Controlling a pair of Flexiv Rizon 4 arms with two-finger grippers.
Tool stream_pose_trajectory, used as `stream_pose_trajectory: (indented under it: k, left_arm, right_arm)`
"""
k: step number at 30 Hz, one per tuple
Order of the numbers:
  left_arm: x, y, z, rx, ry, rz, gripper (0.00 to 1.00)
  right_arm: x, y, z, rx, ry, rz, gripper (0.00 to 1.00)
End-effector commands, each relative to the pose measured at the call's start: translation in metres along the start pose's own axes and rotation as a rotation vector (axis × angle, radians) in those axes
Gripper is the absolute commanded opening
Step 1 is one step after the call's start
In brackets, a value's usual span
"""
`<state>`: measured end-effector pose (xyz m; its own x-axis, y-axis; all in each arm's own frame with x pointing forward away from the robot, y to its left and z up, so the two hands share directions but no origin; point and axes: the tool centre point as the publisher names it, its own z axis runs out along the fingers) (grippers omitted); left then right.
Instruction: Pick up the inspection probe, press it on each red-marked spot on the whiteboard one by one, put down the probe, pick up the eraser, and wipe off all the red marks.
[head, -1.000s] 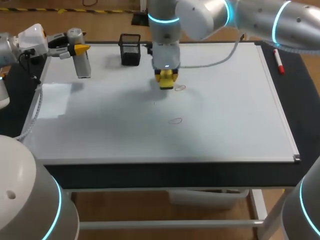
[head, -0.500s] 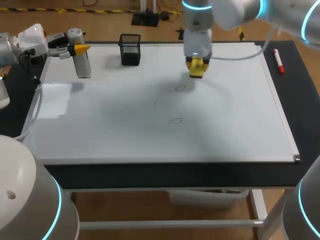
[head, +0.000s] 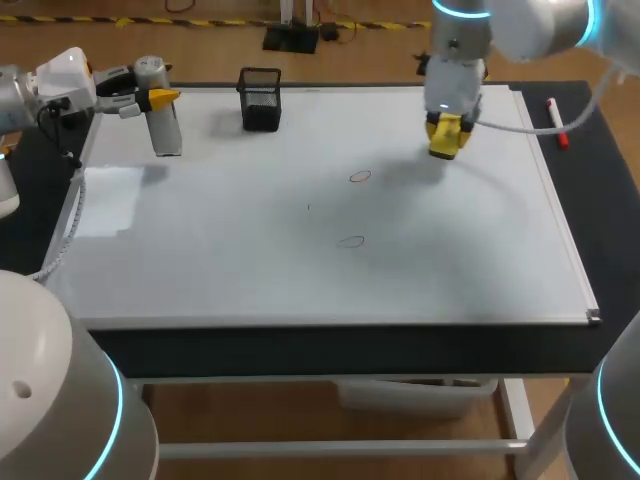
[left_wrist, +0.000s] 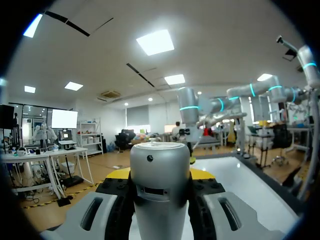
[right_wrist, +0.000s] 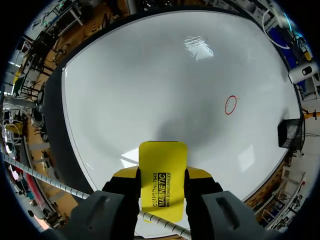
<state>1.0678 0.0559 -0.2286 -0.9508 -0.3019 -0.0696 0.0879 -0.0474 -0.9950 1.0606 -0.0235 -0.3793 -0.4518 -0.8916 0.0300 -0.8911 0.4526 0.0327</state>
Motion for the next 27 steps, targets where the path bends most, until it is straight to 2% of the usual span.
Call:
stream_pose_trajectory:
  k: [1,6,12,27]
  left_arm:
    - [0.001,-0.001,0.001,0.000,-0.004,0.002,0.00]
    - [0.001,-0.001,0.001,0.000,-0.004,0.002,0.00]
    - [0.001,-0.001,0.001,0.000,-0.004,0.002,0.00]
    - [0.004,-0.003,0.005,-0.001,0.005,0.002,0.00]
  right_arm:
    - [0.029,-0.004,-0.001,0.003,-0.030,0.016,0.00]
    - [0.045,-0.009,0.001,-0.003,-0.036,0.053,0.00]
    - [0.052,-0.009,0.001,-0.010,-0.044,0.072,0.00]
    - [0.052,-0.009,0.001,-0.010,-0.044,0.072,0.00]
